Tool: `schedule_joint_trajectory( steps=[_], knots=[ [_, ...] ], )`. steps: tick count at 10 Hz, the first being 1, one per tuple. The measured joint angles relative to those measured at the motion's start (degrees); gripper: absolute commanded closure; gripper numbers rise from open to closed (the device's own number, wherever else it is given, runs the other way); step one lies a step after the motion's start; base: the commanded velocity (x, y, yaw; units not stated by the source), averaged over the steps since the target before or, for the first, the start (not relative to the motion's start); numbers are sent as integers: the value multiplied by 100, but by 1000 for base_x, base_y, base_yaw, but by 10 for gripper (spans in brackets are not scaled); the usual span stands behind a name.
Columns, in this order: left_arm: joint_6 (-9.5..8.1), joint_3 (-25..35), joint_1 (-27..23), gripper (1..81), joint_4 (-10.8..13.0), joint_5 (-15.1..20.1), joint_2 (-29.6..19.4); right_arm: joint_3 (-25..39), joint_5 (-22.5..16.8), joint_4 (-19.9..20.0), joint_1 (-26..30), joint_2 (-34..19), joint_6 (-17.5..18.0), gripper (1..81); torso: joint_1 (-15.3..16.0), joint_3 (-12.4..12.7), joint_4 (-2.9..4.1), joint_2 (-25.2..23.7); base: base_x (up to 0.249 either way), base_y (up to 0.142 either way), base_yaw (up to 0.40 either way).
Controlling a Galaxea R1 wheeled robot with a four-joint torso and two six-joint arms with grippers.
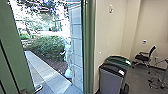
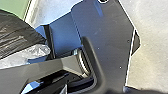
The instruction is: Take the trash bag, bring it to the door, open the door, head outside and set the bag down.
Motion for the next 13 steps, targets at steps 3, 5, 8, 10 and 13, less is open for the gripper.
schedule_joint_trajectory(
  steps=[3, 5, 8, 10, 13],
  knots=[
    [-2, 0, 5, 811, 0, 2, 0, -2, 2, 0, -4, -2, 0, 10, 0, 0, 0, 0, 125, 0, 0],
    [0, 0, 0, 811, -1, -4, 0, 0, 0, 0, -9, 0, 0, 10, 0, 0, 0, 0, 121, 0, 0],
    [0, 0, -4, 811, 0, -15, 0, 0, 5, 0, -2, 0, 0, 10, 2, 0, 0, 0, 100, 0, 0],
    [-2, 0, -12, 811, 0, -11, 0, -2, 16, 0, 11, 2, 0, 10, 6, 0, 0, 2, 0, 0, 0],
    [-2, 0, 13, 811, 0, -12, 0, -2, 9, 0, 7, 0, 0, 10, 2, 0, 0, 0, 0, 0, 0]
  ],
)
